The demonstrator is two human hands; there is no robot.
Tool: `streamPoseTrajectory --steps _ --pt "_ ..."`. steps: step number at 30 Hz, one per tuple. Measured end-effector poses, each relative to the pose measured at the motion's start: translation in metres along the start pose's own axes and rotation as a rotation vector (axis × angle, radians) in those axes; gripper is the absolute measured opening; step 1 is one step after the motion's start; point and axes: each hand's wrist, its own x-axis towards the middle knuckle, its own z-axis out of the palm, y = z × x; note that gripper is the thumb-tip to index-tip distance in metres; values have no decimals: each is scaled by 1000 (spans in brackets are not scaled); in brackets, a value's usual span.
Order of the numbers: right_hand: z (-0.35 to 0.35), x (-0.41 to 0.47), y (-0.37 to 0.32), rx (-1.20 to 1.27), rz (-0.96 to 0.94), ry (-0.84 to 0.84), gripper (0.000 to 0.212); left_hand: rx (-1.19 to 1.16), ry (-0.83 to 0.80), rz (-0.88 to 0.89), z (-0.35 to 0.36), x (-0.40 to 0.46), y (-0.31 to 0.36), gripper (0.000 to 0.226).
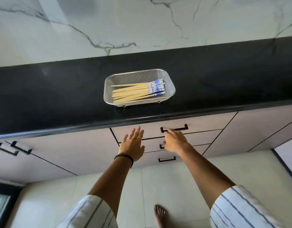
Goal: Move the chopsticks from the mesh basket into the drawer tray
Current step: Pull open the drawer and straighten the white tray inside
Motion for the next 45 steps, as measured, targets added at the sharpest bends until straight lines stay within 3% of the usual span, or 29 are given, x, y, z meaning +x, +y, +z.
streamPoseTrajectory --steps 5,8,13,45 --pt "24 40 19 8 63 -98 57 80 134 -47 25 21 1 69" --pt "34 63 27 26 75 -137 61 86 201 -65 34 29 -1 71" --pt "46 88 33 70 74 -213 61 122 217 -114 41 35 -1 72" --pt "58 49 24 52 141 -88 46 178 173 -78 25 -12 -34 65"
